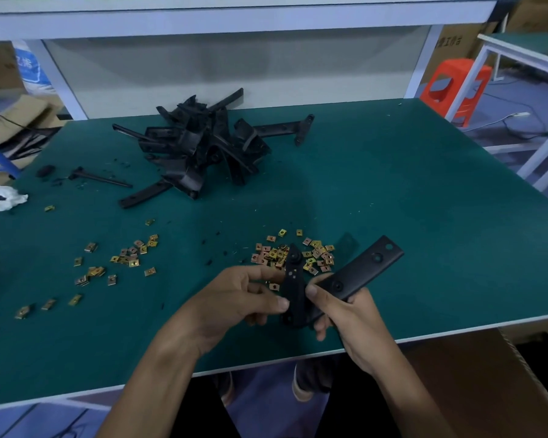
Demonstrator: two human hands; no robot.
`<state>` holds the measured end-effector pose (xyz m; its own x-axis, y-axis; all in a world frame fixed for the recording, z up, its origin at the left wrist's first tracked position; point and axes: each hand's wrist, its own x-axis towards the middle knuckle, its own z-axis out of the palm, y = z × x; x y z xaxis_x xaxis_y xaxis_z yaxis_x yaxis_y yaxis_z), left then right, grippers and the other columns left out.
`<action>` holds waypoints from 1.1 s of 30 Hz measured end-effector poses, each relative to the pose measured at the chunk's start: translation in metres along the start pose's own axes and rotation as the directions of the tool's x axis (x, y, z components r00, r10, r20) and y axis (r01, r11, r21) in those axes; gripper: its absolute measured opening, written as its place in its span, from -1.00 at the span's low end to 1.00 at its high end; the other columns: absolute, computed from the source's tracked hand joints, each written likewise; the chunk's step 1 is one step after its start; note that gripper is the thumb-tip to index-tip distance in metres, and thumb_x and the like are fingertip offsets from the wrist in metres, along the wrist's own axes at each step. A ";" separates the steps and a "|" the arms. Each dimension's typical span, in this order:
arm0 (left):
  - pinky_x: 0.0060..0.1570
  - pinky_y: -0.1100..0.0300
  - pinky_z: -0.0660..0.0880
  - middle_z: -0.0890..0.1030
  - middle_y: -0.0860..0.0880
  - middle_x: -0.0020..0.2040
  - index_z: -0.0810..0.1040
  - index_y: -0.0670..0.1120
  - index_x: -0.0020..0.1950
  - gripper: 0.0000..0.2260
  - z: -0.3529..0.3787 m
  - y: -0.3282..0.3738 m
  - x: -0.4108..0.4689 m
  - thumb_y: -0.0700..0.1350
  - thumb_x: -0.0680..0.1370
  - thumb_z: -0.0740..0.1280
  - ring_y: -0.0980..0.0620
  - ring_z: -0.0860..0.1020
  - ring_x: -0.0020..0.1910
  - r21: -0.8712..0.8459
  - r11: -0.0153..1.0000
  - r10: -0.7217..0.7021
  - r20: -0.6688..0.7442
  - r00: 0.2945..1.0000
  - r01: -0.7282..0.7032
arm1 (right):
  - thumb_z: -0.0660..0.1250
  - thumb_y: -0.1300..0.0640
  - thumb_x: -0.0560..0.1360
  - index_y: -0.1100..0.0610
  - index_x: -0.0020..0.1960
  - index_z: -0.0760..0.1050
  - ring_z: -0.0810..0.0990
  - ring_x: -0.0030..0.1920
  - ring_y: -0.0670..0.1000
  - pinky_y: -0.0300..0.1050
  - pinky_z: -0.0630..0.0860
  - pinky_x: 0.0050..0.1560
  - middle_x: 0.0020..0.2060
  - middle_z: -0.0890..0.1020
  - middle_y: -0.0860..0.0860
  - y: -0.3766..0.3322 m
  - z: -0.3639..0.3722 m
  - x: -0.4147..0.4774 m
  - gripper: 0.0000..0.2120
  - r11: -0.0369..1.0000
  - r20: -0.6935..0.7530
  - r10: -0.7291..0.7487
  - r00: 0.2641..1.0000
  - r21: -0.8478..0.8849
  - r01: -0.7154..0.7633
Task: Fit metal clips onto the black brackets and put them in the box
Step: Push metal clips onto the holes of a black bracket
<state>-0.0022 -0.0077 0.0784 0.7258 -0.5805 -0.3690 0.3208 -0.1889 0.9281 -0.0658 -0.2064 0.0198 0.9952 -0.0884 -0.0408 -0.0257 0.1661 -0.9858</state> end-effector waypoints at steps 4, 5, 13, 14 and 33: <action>-0.42 0.36 0.40 0.64 -0.04 -0.32 0.64 -0.09 0.17 -0.69 0.002 0.009 0.004 -0.29 0.45 0.52 0.11 0.53 -0.44 0.069 0.998 -0.001 0.005 1.000 0.001 | 0.51 -0.11 0.44 0.12 -0.16 0.65 0.53 -0.43 0.06 -0.10 0.49 -0.46 -0.38 0.60 0.09 0.002 0.001 0.001 -0.71 1.000 -0.068 -0.022 0.997 -0.007 0.022; -0.42 0.37 0.41 0.66 -0.04 -0.31 0.63 -0.09 0.17 -0.70 0.003 0.010 0.004 -0.30 0.47 0.50 0.13 0.55 -0.43 0.088 0.996 0.008 -0.009 1.000 -0.007 | 0.51 -0.11 0.45 0.11 -0.17 0.65 0.52 -0.44 0.07 -0.09 0.49 -0.46 -0.39 0.59 0.11 0.002 0.002 0.001 -0.73 0.999 -0.092 -0.030 0.995 -0.014 0.028; -0.10 0.37 0.52 0.74 0.06 -0.06 0.63 0.07 0.18 -0.72 0.007 0.005 0.011 -0.09 0.49 0.52 0.14 0.68 -0.05 0.255 0.961 0.143 -0.120 0.982 -0.108 | 0.45 0.04 0.49 0.10 -0.12 0.63 0.55 -0.47 0.04 -0.18 0.51 -0.41 -0.45 0.59 0.06 0.007 0.014 -0.001 -0.88 0.990 -0.316 -0.134 0.939 -0.009 0.138; -0.07 0.41 0.48 0.73 0.14 -0.03 0.64 0.11 0.17 -0.68 0.011 0.004 0.012 0.05 0.43 0.53 0.19 0.67 -0.01 0.332 0.936 0.171 -0.146 0.974 -0.115 | 0.44 0.06 0.51 0.07 -0.12 0.63 0.55 -0.47 0.05 -0.17 0.52 -0.40 -0.44 0.59 0.07 0.007 0.015 -0.001 -0.91 0.989 -0.340 -0.140 0.930 -0.005 0.147; -0.02 0.48 0.33 0.58 0.25 0.01 0.62 0.12 0.14 -0.69 0.059 0.005 -0.002 0.19 0.46 0.47 0.24 0.46 0.03 0.742 0.662 0.529 -0.361 0.768 -0.107 | 0.58 -0.23 0.37 0.04 -0.04 0.64 0.61 -0.39 0.06 -0.14 0.57 -0.37 -0.18 0.71 0.20 0.003 0.008 -0.002 -0.61 0.956 -0.313 -0.090 0.945 0.239 0.170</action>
<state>-0.0379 -0.0543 0.0863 0.9467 -0.2600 0.1900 -0.3171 -0.6505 0.6901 -0.0671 -0.1983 0.0185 0.9137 -0.4063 -0.0013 0.1668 0.3780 -0.9106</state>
